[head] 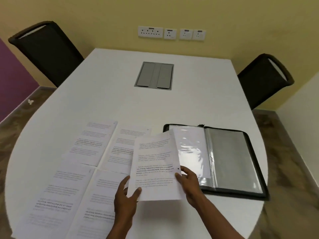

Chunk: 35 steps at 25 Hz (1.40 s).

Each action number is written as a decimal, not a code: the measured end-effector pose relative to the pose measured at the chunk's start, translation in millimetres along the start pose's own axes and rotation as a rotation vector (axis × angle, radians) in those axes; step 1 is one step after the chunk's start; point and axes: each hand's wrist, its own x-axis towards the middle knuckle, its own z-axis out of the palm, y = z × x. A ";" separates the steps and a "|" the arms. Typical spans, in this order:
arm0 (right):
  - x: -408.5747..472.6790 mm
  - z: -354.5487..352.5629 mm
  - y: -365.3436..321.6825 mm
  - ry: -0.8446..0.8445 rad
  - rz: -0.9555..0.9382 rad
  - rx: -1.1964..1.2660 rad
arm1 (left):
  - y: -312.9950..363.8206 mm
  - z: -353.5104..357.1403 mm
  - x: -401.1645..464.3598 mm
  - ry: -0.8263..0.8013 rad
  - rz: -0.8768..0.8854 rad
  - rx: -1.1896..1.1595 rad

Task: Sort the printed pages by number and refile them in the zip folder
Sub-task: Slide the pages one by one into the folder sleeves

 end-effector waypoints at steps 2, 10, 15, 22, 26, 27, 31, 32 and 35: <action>-8.1 -35.0 5.6 0.063 -0.004 0.021 | 6.0 30.1 -16.1 -0.060 0.033 0.025; -49.1 -175.1 37.6 0.218 0.000 0.021 | 11.3 142.8 -79.4 -0.275 -0.014 0.024; -60.0 -242.6 59.8 0.228 0.014 0.028 | 0.2 181.3 -108.8 -0.353 -0.103 0.062; -85.4 -298.3 95.1 0.309 0.056 0.068 | -33.8 225.1 -132.2 -0.441 -0.112 0.304; -101.9 -317.5 103.2 0.330 0.062 0.072 | -18.8 250.2 -121.9 -0.479 -0.022 0.476; -105.6 -320.4 105.6 0.334 0.069 0.072 | -12.1 258.6 -119.6 -0.491 -0.012 0.512; -122.4 -320.3 113.2 0.292 0.074 0.041 | 9.3 292.5 -104.1 -0.503 0.060 0.564; -125.7 -318.4 114.8 0.290 0.074 0.040 | 15.1 301.8 -96.8 -0.470 0.049 0.512; -133.8 -312.3 116.2 0.300 0.076 0.076 | 33.9 324.8 -65.2 -0.312 -0.025 0.334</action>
